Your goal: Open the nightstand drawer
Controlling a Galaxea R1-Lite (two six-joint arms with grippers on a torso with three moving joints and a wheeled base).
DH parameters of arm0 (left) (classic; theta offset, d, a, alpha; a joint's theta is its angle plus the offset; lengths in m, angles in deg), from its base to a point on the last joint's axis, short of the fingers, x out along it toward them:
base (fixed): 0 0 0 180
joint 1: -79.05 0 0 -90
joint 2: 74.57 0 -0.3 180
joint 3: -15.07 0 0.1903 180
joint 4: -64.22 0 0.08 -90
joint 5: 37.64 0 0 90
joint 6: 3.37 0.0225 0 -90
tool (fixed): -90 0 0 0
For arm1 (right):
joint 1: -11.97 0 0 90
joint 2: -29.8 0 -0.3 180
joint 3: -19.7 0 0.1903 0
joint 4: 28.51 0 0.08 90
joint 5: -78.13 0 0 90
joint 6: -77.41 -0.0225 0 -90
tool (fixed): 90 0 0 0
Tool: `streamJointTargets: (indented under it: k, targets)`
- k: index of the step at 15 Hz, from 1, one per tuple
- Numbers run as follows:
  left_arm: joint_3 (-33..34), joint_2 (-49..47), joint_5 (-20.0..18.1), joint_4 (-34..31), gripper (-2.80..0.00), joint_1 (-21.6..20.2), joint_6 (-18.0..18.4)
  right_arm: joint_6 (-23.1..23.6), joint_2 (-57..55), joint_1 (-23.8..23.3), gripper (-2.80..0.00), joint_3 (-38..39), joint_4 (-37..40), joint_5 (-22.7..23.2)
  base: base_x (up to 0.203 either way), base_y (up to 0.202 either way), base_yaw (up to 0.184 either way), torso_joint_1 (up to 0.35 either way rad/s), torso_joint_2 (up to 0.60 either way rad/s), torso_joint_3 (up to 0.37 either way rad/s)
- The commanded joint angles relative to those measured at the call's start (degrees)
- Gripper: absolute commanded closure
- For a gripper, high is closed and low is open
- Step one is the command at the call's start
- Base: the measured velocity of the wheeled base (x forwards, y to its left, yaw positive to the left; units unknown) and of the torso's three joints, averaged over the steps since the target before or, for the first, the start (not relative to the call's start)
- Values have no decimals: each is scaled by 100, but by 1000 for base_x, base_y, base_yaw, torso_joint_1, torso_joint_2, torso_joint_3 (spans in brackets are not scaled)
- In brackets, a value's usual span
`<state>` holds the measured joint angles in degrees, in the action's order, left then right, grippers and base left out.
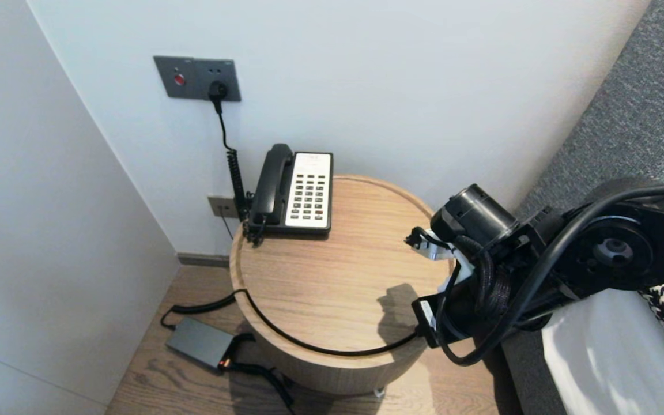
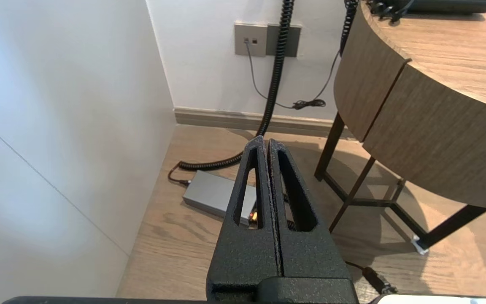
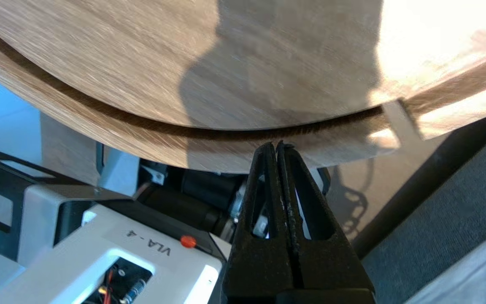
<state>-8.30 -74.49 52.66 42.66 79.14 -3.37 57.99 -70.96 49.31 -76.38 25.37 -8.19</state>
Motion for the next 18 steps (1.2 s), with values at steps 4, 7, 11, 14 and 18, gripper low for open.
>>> streamJointTargets:
  k: [4,7,11,14,18]
  targets:
    - [53,1,-4,4,0,-1,0,-9,5,1,0,244,7,10,0,0,0,0,0,0]
    - [53,1,5,4,0,-1,0,-9,48,1,0,217,7,10,0,0,0,0,0,0]
    - [53,1,3,4,0,-1,0,-7,57,10,0,161,-2,-8,0,0,0,0,0,0]
    - [53,1,5,4,0,-1,0,-18,14,1,0,80,-2,-8,0,0,0,0,0,0]
    - [53,1,5,4,0,-1,0,-18,-14,10,0,-103,-2,-16,0,0,0,0,0,0]
